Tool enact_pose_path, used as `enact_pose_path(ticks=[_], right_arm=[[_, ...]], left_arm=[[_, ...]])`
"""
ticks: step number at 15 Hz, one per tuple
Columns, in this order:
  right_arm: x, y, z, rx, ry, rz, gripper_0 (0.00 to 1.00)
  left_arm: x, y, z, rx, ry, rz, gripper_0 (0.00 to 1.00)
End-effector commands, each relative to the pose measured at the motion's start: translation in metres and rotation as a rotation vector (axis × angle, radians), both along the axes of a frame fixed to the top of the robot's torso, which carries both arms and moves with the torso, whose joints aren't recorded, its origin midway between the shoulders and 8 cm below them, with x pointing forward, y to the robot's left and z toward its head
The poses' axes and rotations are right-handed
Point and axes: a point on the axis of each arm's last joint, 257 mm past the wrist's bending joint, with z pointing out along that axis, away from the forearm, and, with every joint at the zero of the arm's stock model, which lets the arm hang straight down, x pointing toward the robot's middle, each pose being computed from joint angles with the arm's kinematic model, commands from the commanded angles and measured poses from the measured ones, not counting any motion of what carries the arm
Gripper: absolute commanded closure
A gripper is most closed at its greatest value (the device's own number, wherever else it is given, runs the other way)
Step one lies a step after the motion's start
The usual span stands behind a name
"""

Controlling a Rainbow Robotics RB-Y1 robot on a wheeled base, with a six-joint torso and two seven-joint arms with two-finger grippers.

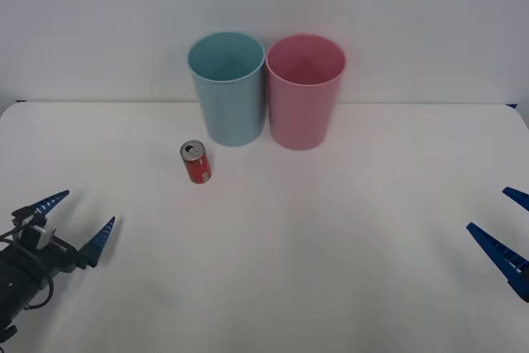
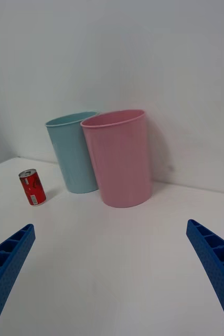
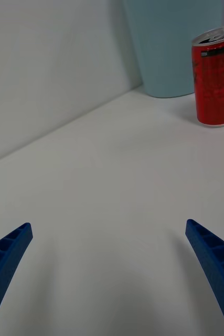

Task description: Grasp the object on the table and drop it into the matching bin: aluminum can to the light blue bin, PET bottle to the pink bin.

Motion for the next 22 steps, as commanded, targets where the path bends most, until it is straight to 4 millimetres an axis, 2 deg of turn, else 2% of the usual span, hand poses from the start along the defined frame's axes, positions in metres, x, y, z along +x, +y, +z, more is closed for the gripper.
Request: enact_pose_path(ticks=[1, 11, 18, 22], right_arm=[[0.000, 0.000, 0.000, 0.000, 0.000, 0.000, 0.00], [0.000, 0.000, 0.000, 0.000, 0.000, 0.000, 0.00], [0.000, 0.000, 0.000, 0.000, 0.000, 0.000, 0.00], [0.000, 0.000, 0.000, 0.000, 0.000, 0.000, 0.00]], left_arm=[[0.004, -0.001, 0.004, -0.006, -0.009, 0.002, 0.00], [0.004, -0.009, 0.006, -0.061, -0.003, -0.016, 0.00], [-0.004, -0.030, 0.016, -0.346, 0.066, -0.074, 0.00], [-0.007, -0.045, 0.022, -0.423, 0.079, -0.121, 0.00]])
